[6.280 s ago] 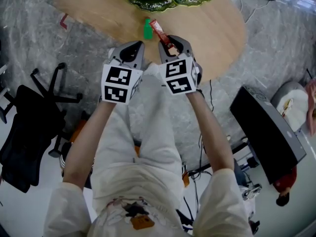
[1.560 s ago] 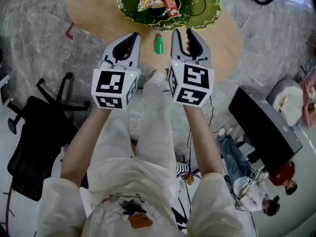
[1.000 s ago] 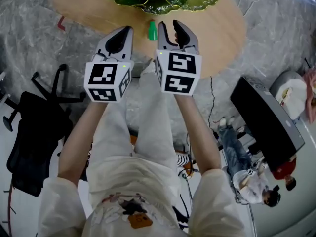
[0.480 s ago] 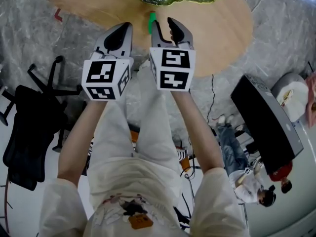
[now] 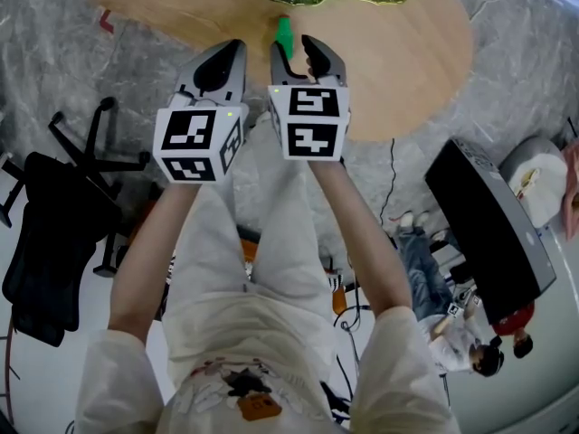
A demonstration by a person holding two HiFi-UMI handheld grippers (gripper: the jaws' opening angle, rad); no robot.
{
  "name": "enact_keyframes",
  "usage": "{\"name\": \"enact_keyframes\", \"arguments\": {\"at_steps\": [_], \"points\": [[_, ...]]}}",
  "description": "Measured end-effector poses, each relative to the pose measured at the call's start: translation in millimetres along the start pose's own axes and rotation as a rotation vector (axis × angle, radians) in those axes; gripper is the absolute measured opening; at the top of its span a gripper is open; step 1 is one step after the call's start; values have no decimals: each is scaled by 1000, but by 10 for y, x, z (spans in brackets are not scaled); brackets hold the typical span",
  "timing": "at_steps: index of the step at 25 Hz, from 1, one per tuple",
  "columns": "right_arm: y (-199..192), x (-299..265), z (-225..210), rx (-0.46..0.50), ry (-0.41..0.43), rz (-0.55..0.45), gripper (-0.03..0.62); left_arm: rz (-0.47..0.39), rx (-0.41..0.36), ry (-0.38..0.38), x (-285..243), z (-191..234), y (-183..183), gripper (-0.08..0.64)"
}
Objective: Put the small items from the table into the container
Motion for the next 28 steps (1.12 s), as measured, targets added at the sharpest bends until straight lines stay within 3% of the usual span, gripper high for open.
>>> {"name": "enact_keyframes", "arguments": {"at_steps": [16, 28], "points": [[-464, -371, -160, -24, 10, 66, 176, 48, 27, 8, -122, 124, -521, -5], [-664, -597, -230, -64, 29, 99, 176, 59, 22, 9, -193, 128, -645, -5]]}}
Point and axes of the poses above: the fingertips, and each gripper's own axes: x backward along the fingers, z to its left, y out of its top, the point moved 4 cm from there along x, backward along the fingers, and after that the axes turned 1 degree about y, right-handed, at the moved point
